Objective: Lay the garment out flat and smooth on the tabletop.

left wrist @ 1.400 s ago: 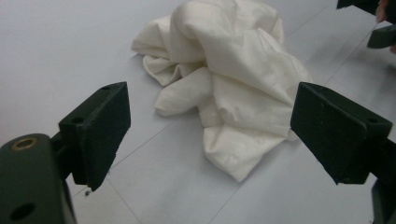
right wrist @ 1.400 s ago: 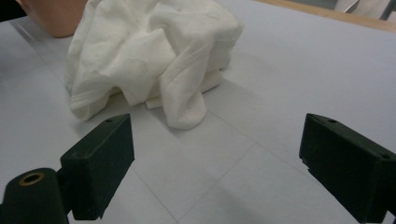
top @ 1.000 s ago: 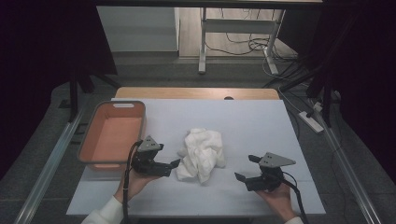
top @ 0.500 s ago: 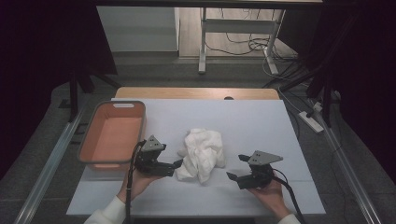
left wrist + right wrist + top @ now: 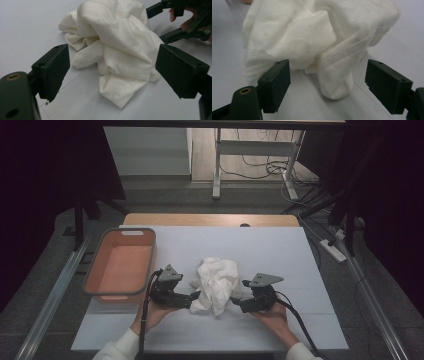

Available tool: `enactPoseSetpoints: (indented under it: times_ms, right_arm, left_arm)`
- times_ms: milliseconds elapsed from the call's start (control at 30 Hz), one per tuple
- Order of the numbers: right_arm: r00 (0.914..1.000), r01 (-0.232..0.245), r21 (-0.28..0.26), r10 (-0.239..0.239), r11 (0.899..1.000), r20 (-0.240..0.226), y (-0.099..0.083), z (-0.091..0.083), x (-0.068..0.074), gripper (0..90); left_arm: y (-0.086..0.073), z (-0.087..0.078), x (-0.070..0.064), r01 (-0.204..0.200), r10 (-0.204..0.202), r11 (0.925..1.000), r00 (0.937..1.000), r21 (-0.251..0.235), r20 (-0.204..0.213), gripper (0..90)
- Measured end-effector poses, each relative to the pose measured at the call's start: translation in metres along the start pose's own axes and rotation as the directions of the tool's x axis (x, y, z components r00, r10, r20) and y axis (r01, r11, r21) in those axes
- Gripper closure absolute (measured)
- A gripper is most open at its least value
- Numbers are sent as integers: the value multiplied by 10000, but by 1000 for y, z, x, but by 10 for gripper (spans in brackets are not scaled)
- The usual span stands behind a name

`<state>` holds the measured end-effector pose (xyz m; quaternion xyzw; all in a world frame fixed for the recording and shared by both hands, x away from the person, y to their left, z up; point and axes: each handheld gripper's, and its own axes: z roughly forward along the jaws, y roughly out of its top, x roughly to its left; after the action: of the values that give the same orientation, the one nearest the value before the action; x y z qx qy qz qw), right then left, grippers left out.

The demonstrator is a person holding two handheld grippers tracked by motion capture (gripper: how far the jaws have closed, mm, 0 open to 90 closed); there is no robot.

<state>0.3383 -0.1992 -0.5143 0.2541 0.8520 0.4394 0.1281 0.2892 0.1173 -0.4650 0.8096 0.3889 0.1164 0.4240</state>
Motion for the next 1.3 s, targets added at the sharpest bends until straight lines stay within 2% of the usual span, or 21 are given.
enactPoseSetpoints:
  times_ms: [67,200,367,500,567,733,933,1067,1167,1300]
  right_arm:
    - [10000,37,105,-38,9999,77,1,5,0,258]
    - [9996,61,483,-74,9988,273,3,12,-2,443]
    - [9974,319,825,-370,9961,611,1,17,-5,602]
    - [9990,307,1002,-339,9945,302,1,18,-6,783]
    - [9981,469,1053,-509,9933,356,1,17,-5,847]
    - [9961,722,886,-764,9934,450,6,6,-5,868]
    - [9968,480,81,-484,9988,639,10,-28,-7,869]
    - [9918,712,66,-715,9974,1060,6,-45,-7,869]
    - [9900,607,-149,-583,9980,1288,5,-58,-10,868]
    - [9810,421,-703,-279,9966,1918,4,-77,-13,867]
  left_arm:
    - [0,0,0,-10,10,10000,10000,9,5,132]
    - [0,2,0,-23,23,10000,10000,33,-5,132]
    - [0,2,-2,-70,70,10000,10000,57,3,133]
    - [-1,3,-2,-53,53,9999,10000,93,-8,134]
    - [-1,3,-1,-61,61,9999,10000,131,-21,134]
    - [-4,1,-1,-61,62,9999,10000,158,-56,134]
    - [-6,0,1,18,-18,9999,10000,131,-4,135]
    - [-6,0,1,-75,76,9998,9999,176,-105,135]
    - [-6,-1,1,-128,131,9998,9998,156,-168,135]
    - [-6,-2,2,-97,100,9998,9998,150,-160,135]
